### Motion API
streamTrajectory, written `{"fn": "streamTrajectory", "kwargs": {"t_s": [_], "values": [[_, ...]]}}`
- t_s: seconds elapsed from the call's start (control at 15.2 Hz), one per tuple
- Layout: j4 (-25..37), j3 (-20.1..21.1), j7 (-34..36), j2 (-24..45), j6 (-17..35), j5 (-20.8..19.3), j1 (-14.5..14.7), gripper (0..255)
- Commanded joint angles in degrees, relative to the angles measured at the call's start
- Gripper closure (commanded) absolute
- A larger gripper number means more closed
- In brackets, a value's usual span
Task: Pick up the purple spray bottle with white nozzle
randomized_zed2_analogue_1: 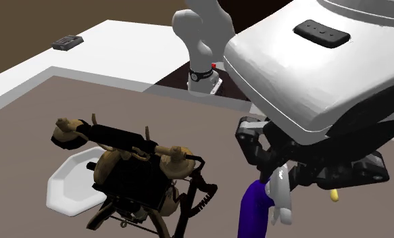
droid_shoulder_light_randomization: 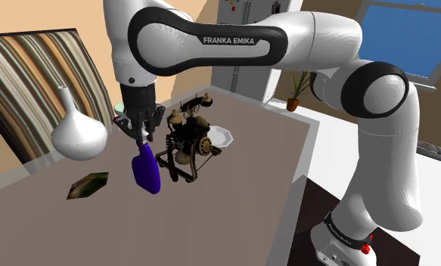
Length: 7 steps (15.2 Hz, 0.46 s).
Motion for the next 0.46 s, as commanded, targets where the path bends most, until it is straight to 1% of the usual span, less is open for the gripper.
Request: {"fn": "streamTrajectory", "kwargs": {"t_s": [0.0,0.26,0.4], "values": [[1.49,0.02,-0.06,0.06,-1.44,-0.01,0.16,255],[6.14,-0.01,-0.07,1.01,-5.12,-0.35,0.97,255],[6.32,-0.01,-0.07,1.05,-5.26,-0.37,1.0,255]]}}
